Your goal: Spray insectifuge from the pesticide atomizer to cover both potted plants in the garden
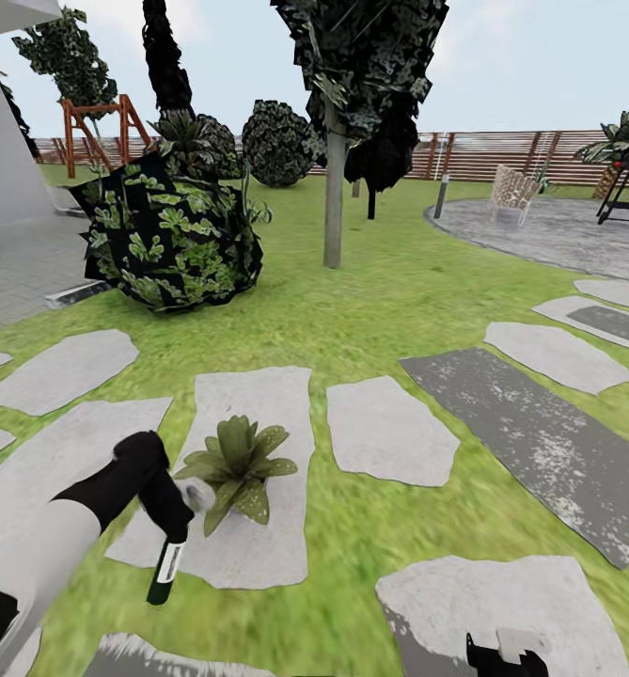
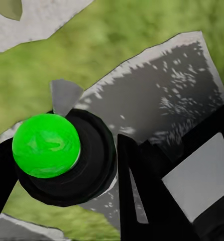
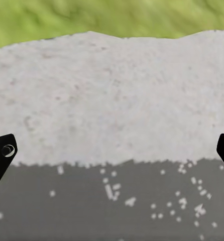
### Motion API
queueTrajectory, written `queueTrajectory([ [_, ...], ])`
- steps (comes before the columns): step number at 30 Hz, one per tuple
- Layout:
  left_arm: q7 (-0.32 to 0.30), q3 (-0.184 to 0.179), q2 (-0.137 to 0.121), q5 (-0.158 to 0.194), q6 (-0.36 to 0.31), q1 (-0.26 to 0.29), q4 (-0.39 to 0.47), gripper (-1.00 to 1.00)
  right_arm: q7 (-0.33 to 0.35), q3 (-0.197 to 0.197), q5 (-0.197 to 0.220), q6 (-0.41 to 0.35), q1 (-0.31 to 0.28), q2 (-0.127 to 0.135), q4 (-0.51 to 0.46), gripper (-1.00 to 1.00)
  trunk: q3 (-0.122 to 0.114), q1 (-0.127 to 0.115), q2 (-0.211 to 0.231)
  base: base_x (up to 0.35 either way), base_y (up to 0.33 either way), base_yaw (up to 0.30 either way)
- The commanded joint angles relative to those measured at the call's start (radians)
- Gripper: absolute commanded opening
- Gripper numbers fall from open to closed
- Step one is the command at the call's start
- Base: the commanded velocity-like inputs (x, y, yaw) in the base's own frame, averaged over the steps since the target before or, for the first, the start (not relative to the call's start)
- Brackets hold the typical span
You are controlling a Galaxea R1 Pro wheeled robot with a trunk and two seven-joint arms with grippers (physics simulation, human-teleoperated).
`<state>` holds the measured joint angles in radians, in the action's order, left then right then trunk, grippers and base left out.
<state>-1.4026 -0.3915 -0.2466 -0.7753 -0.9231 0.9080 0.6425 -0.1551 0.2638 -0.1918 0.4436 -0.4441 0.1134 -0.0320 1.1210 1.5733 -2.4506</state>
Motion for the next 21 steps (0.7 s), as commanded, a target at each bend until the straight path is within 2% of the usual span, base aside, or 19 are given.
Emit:
queueTrajectory([
  [1,-0.043,-0.003,-0.001,-0.029,-0.01,0.004,0.002,-1.0,-0.004,0.006,-0.011,0.003,-0.001,0.0,0.001,1.0,0.001,0.0,0.0,0.0,0.0,0.0],
  [3,-0.134,-0.002,-0.001,-0.087,-0.007,0.019,0.002,-1.0,-0.004,0.006,-0.011,0.003,-0.001,0.0,0.001,1.0,0.001,0.0,0.0,0.0,0.0,0.0],
  [4,-0.168,0.0,-0.001,-0.132,-0.007,0.025,0.002,-1.0,-0.004,0.006,-0.011,0.003,-0.001,0.0,0.001,1.0,0.001,0.0,0.0,0.006,0.0,0.0],
  [5,-0.168,0.002,0.001,-0.193,-0.008,0.029,0.002,-1.0,-0.004,0.006,-0.011,0.003,-0.001,0.0,0.001,1.0,0.001,0.0,0.0,0.158,0.04,0.0],
  [6,-0.168,0.002,0.001,-0.211,-0.01,0.03,0.002,-1.0,-0.004,0.006,-0.011,0.003,-0.001,0.0,0.001,1.0,0.001,0.0,0.0,0.233,0.085,0.0],
  [9,-0.168,0.005,0.001,-0.229,-0.011,0.026,0.002,-1.0,-0.004,0.006,-0.011,0.003,-0.001,-0.001,0.001,1.0,0.001,0.0,0.0,0.291,0.145,0.0],
  [15,-0.168,0.007,0.003,-0.228,-0.013,0.022,0.002,-1.0,-0.004,0.006,-0.011,0.003,-0.001,-0.001,0.001,1.0,0.001,0.0,0.0,0.304,0.174,0.0],
  [21,-0.168,0.009,0.003,-0.222,-0.009,0.015,0.001,-1.0,-0.006,0.006,-0.011,0.003,-0.001,-0.001,0.001,1.0,0.001,0.0,0.0,0.069,0.016,-0.157],
])
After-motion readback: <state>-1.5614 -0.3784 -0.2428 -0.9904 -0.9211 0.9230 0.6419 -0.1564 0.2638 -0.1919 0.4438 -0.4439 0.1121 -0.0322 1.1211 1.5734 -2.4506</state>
